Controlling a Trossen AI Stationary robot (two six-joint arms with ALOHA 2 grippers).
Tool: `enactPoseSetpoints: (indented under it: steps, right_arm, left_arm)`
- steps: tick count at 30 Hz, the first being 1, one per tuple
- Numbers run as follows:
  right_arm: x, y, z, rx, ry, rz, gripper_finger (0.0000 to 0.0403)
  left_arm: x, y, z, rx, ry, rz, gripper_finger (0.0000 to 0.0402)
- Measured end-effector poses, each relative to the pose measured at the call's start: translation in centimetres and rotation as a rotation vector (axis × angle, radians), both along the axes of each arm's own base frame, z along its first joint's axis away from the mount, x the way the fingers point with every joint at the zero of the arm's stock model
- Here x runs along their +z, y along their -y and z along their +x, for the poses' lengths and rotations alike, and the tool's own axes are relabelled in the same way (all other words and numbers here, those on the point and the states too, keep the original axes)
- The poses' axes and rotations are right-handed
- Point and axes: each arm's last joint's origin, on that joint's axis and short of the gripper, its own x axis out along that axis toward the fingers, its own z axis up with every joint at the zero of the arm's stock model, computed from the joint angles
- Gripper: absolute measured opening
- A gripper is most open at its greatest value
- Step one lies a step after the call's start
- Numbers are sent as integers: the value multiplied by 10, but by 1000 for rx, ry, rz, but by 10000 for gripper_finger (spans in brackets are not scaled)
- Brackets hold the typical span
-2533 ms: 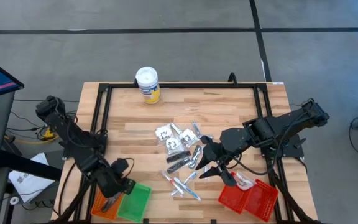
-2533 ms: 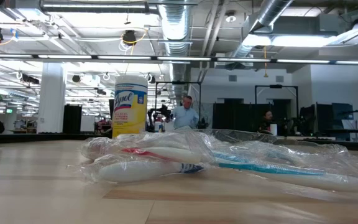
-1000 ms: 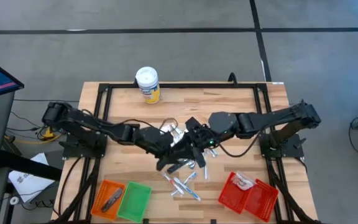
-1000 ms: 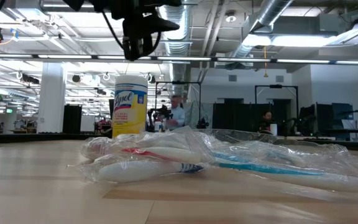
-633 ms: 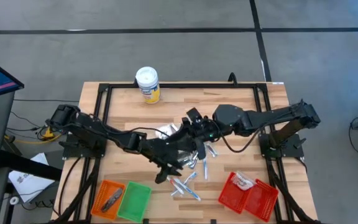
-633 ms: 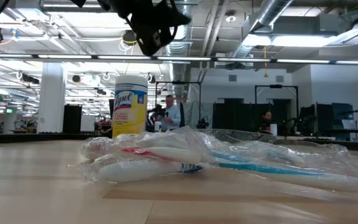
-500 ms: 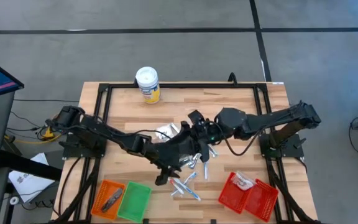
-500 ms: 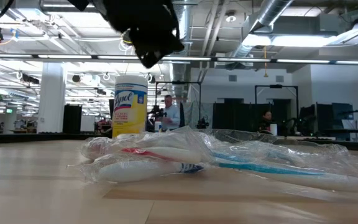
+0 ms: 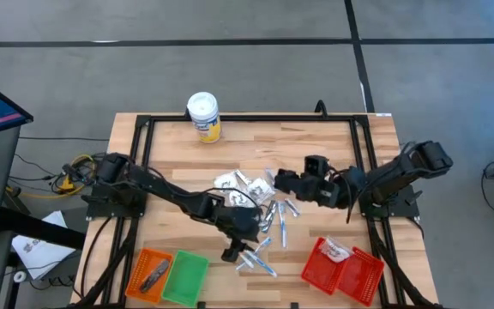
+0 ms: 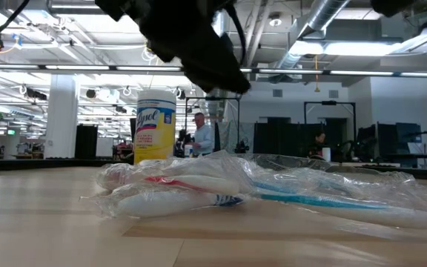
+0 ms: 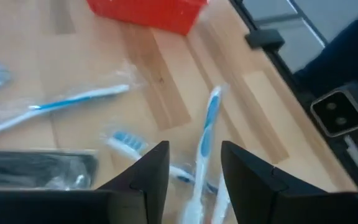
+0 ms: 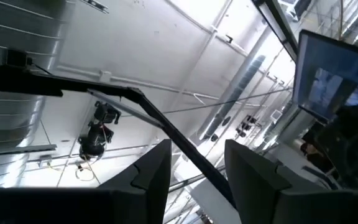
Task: Pick & Place Travel size toiletries
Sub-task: Put the blue toothbrush into the right red basket
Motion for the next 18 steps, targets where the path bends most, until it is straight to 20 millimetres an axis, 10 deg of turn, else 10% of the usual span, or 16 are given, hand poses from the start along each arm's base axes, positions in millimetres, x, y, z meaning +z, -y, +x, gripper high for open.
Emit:
enactPoseSetpoints:
  steps: [18]
  right_arm:
    - [-2,-3,3,54,-37,0,140]
  left_arm:
    - [-44,26,9,-159,-54,117,215]
